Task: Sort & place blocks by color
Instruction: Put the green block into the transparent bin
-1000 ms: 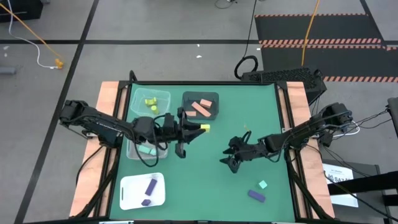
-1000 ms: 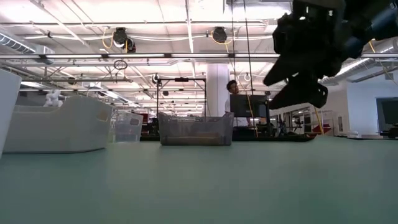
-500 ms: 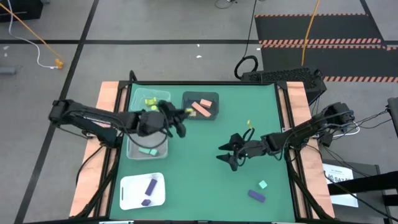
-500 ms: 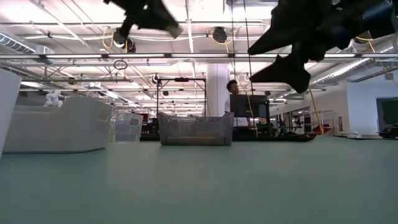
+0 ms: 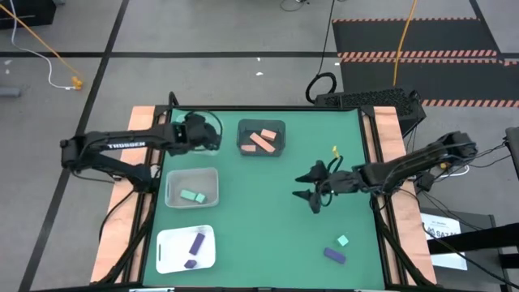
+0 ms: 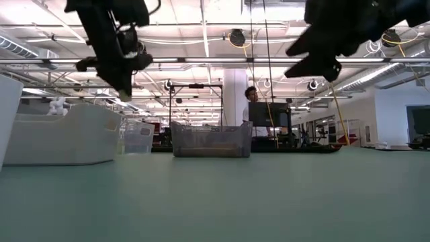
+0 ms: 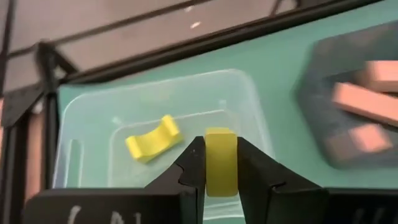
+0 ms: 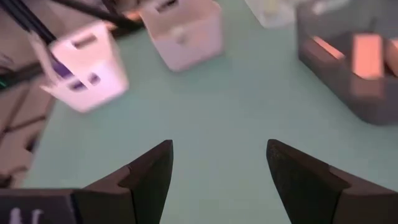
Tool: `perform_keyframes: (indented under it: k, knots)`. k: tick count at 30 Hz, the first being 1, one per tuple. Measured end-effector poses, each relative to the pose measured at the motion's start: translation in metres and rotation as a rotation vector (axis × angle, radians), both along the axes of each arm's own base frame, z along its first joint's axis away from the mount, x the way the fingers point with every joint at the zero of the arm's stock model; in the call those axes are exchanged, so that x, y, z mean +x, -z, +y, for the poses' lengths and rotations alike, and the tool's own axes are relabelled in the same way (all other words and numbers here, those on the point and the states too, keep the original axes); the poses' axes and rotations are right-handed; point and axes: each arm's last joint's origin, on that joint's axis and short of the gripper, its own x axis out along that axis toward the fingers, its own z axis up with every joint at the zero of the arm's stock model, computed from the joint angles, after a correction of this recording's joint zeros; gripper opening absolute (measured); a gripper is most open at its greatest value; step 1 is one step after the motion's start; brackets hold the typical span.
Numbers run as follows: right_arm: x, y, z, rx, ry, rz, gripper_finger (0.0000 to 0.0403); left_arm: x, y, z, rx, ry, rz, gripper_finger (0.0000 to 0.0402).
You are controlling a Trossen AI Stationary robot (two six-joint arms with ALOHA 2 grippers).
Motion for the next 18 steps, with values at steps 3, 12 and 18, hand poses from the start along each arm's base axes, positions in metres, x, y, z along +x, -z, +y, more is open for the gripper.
perform_keyframes:
  k: [3, 12, 18]
  knots:
    - [-0.010, 0.004, -0.005, -0.017, 0.015, 0.095, 0.0251, -0.004, 0.010, 0.014, -0.053, -0.070, 0.008, 0.0071]
    - [-0.032, 0.015, 0.000, 0.207, -0.036, 0.336, 0.0251, -0.011, 0.025, 0.032, -0.115, -0.165, 0.029, 0.0081]
    - [-0.048, 0.024, 0.014, 0.521, -0.054, 0.586, 0.0251, -0.014, 0.025, 0.038, -0.113, -0.219, 0.013, 0.0084]
